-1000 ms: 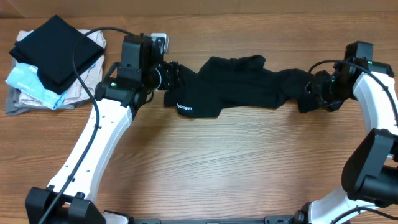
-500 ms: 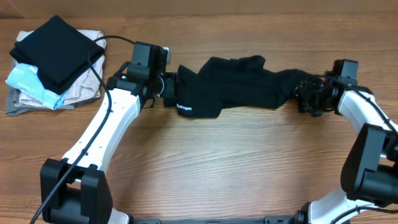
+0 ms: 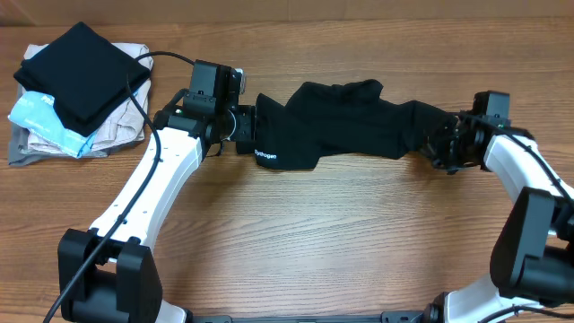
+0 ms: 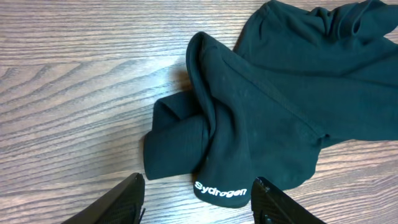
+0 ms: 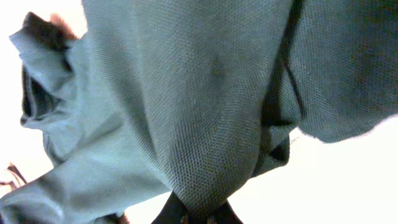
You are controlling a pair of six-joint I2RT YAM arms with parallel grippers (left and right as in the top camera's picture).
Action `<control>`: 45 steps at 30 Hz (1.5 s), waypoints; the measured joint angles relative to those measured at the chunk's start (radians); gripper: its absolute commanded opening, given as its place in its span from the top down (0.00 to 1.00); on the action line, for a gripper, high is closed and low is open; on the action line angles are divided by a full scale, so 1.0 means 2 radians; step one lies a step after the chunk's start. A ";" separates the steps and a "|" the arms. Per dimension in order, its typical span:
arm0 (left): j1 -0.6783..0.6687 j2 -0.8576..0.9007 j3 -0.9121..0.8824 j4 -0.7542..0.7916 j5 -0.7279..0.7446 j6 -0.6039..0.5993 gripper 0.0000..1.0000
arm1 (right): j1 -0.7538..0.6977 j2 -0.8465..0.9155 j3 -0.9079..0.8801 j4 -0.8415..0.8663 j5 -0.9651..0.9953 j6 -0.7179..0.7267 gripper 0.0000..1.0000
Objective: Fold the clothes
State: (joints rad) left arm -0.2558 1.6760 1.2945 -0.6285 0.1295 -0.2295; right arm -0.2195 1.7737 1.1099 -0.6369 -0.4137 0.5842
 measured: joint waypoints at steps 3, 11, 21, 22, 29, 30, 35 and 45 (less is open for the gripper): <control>0.000 0.000 0.000 0.000 0.000 0.000 0.41 | 0.003 -0.007 0.027 0.004 0.009 -0.011 0.96; 0.000 0.000 0.000 -0.008 0.000 0.000 0.40 | 0.023 -0.009 0.036 0.072 0.045 -0.019 0.96; 0.000 0.000 0.000 -0.019 0.000 0.000 0.37 | 0.053 -0.007 0.036 0.137 0.102 -0.017 0.96; 0.000 0.000 0.000 -0.020 0.000 0.000 0.37 | 0.055 -0.007 0.036 0.138 0.103 -0.018 0.96; 0.000 0.000 0.000 -0.028 0.000 0.000 0.37 | 0.055 -0.008 0.037 0.080 0.087 -0.019 0.96; 0.000 0.000 0.000 -0.028 0.000 0.000 0.37 | 0.055 -0.012 0.037 0.066 0.085 -0.020 0.96; 0.000 0.000 0.000 -0.033 0.000 0.000 0.37 | 0.055 -0.070 0.036 -0.016 0.081 -0.024 0.96; 0.000 0.000 0.000 -0.034 0.000 0.000 0.37 | 0.055 -0.181 0.038 -0.167 0.076 -0.012 0.96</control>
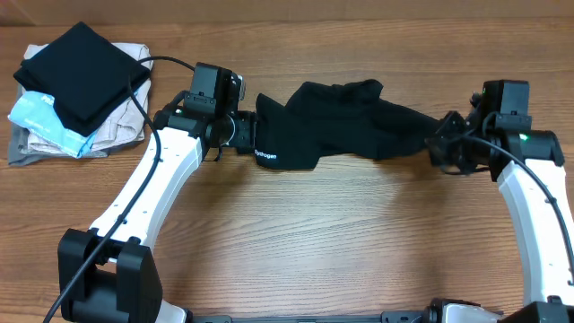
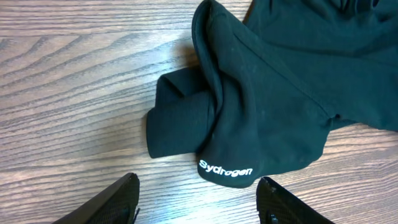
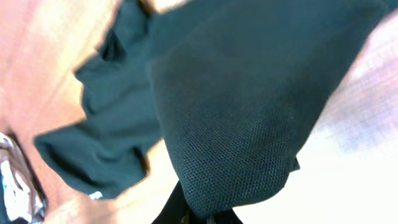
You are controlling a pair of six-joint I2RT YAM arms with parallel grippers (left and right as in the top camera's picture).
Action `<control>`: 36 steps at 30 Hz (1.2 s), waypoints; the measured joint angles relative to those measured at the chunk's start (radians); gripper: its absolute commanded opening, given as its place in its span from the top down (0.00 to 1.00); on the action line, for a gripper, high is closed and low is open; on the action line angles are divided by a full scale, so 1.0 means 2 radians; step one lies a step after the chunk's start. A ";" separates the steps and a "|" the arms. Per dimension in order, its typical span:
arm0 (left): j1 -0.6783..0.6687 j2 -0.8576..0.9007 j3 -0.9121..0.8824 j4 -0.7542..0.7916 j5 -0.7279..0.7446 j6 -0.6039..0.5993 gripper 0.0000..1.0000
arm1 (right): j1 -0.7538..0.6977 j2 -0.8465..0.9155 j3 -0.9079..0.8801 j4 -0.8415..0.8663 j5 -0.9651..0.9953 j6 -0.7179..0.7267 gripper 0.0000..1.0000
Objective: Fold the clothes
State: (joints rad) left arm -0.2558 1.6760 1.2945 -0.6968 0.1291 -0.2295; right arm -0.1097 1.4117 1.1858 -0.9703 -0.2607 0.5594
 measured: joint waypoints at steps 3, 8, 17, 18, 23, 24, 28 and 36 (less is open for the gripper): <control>0.000 0.000 0.000 0.000 0.000 0.000 0.37 | 0.000 0.001 0.000 -0.024 -0.005 0.005 0.96; 0.000 0.000 0.000 0.000 0.000 0.000 0.36 | -0.001 0.001 0.000 -0.026 -0.010 0.007 0.96; 0.000 0.000 0.000 0.000 0.000 0.000 0.36 | -0.001 0.033 0.032 -0.068 -0.009 0.008 0.96; 0.000 0.000 0.000 0.000 0.000 0.000 0.36 | -0.001 0.043 0.040 -0.086 -0.008 0.007 0.96; 0.000 0.000 0.000 -0.008 0.000 0.000 0.37 | -0.001 0.062 0.097 -0.184 0.019 0.000 0.96; 0.000 0.000 0.000 -0.009 0.000 0.000 0.37 | -0.001 0.061 0.113 -0.202 0.026 -0.002 0.96; 0.000 0.000 0.000 -0.012 0.000 0.000 0.36 | 0.000 0.054 0.155 -0.250 0.044 -0.013 0.96; 0.000 0.000 0.000 -0.019 0.000 0.000 0.36 | 0.000 0.049 0.157 -0.342 0.056 -0.035 0.96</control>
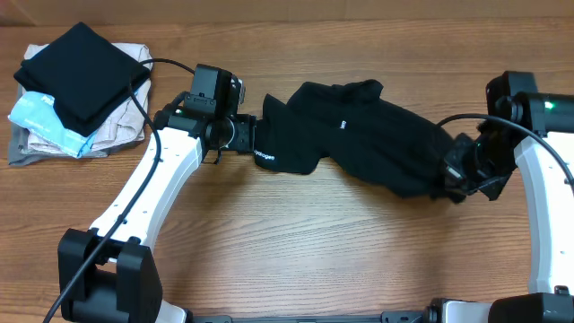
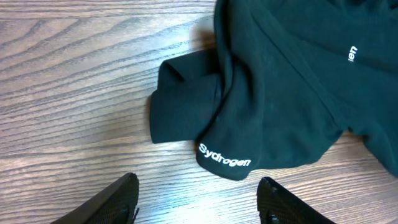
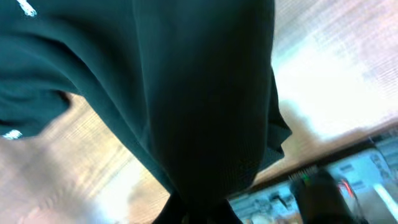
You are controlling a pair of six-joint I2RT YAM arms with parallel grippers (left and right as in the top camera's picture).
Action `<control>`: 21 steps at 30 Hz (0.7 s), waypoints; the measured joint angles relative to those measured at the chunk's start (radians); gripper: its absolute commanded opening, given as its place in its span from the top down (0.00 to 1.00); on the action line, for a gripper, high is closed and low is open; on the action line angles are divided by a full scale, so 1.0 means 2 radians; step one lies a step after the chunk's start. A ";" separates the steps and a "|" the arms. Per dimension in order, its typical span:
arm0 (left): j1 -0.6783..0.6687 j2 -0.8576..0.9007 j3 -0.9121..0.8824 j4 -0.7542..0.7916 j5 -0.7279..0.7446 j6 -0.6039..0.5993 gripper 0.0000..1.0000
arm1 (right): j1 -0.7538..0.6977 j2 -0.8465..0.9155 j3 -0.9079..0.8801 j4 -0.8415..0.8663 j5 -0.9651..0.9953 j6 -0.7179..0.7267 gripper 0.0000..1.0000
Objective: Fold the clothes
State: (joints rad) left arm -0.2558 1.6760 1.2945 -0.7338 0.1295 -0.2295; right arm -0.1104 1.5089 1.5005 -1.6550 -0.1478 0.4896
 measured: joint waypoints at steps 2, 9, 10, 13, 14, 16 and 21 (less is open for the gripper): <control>0.000 0.000 0.000 0.000 0.000 0.000 0.36 | 0.002 0.000 0.000 -0.009 0.001 -0.003 0.96; 0.000 0.000 0.000 0.000 0.000 0.000 0.35 | 0.033 0.000 0.000 0.031 0.004 -0.008 0.96; 0.000 0.000 0.000 0.000 0.000 0.000 0.35 | 0.037 0.000 0.000 0.047 0.005 -0.009 0.96; 0.000 0.000 0.000 0.000 0.000 0.000 0.34 | 0.043 0.002 0.000 0.074 0.010 -0.009 0.96; 0.000 0.000 0.000 0.000 0.000 0.000 0.34 | 0.043 0.006 0.000 0.076 0.011 -0.009 0.96; 0.000 0.000 0.000 0.000 0.000 0.000 0.33 | 0.043 0.022 0.000 0.076 0.013 -0.009 0.96; 0.000 0.000 0.000 0.000 0.000 0.000 0.33 | 0.043 0.108 0.000 0.119 0.013 -0.010 0.96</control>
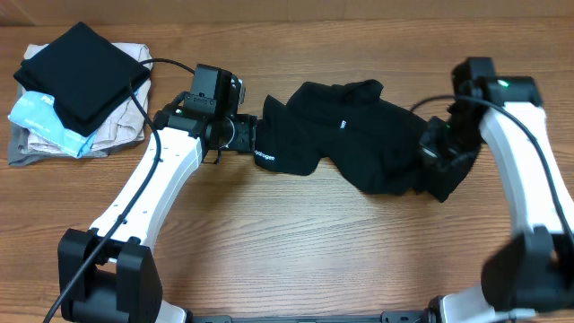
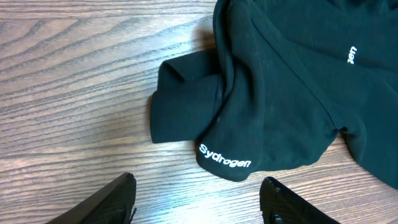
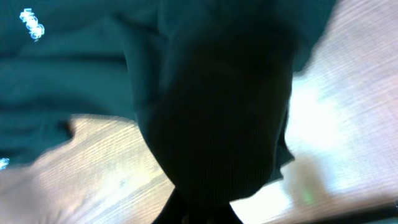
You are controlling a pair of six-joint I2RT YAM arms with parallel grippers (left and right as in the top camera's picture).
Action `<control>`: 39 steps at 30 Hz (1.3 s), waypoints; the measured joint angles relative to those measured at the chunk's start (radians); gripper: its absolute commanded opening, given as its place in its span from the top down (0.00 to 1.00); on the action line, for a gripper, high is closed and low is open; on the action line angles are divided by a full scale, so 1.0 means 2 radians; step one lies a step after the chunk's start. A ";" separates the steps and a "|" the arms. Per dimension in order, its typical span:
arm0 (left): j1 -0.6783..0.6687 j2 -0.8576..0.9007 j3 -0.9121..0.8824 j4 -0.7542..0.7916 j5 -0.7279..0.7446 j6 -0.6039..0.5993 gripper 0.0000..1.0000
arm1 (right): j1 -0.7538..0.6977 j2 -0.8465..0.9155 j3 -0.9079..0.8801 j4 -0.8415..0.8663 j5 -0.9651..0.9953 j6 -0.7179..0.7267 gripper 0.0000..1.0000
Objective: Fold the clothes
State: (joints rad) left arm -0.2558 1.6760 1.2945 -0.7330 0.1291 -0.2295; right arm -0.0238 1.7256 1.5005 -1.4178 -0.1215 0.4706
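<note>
A black garment point(image 1: 341, 135) with white "Sydrogen" lettering point(image 2: 225, 163) lies crumpled across the table's middle. My left gripper point(image 2: 196, 202) stands open just short of the garment's left end, its fingers point(image 2: 118, 199) on either side of bare wood, nothing between them. My right gripper point(image 1: 439, 166) is shut on the garment's right end, and dark cloth point(image 3: 217, 124) hangs from the jaws and fills the right wrist view.
A stack of folded clothes point(image 1: 76, 85), black on top of light pieces, sits at the table's far left corner. A black cable point(image 1: 148, 108) runs by the left arm. Bare wooden table point(image 1: 296, 242) spreads in front of the garment.
My right gripper has moved left and slightly back with the garment's right end, bunching the cloth toward the middle. The left gripper and the garment's left end have not moved.
The garment lay stretched out with my right gripper shut on its right end and my left gripper open at its left end. The right end was then lifted, later carried forward and down, and now sits folded in toward the middle.
</note>
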 measured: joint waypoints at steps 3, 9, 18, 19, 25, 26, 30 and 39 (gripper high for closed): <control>0.000 0.000 0.000 0.000 0.000 0.000 0.32 | 0.000 0.052 0.000 0.041 0.001 0.000 0.96; 0.000 0.000 0.000 0.000 0.000 0.000 0.32 | 0.000 0.089 0.000 0.171 0.003 0.000 0.96; 0.000 0.000 0.000 0.000 0.000 0.000 0.31 | 0.000 0.105 0.000 0.311 0.003 0.002 0.71; 0.000 0.000 0.000 0.000 0.000 0.000 0.32 | 0.000 0.109 -0.001 0.316 0.003 0.003 0.60; 0.000 0.000 0.000 0.000 0.000 0.000 0.32 | -0.001 0.121 -0.001 0.349 0.000 -0.010 0.28; 0.000 0.000 0.000 0.000 0.000 0.000 0.31 | -0.002 0.121 0.000 0.346 -0.007 -0.019 0.30; 0.000 0.000 0.000 -0.004 0.000 0.000 0.31 | -0.019 0.119 0.025 0.269 -0.045 -0.033 0.39; 0.000 0.000 0.000 -0.002 0.000 0.000 0.30 | -0.116 0.067 0.025 0.167 -0.080 -0.025 0.53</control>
State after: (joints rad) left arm -0.2558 1.6760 1.2945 -0.7376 0.1287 -0.2295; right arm -0.2562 1.8599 1.5513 -1.0836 -0.2810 0.4198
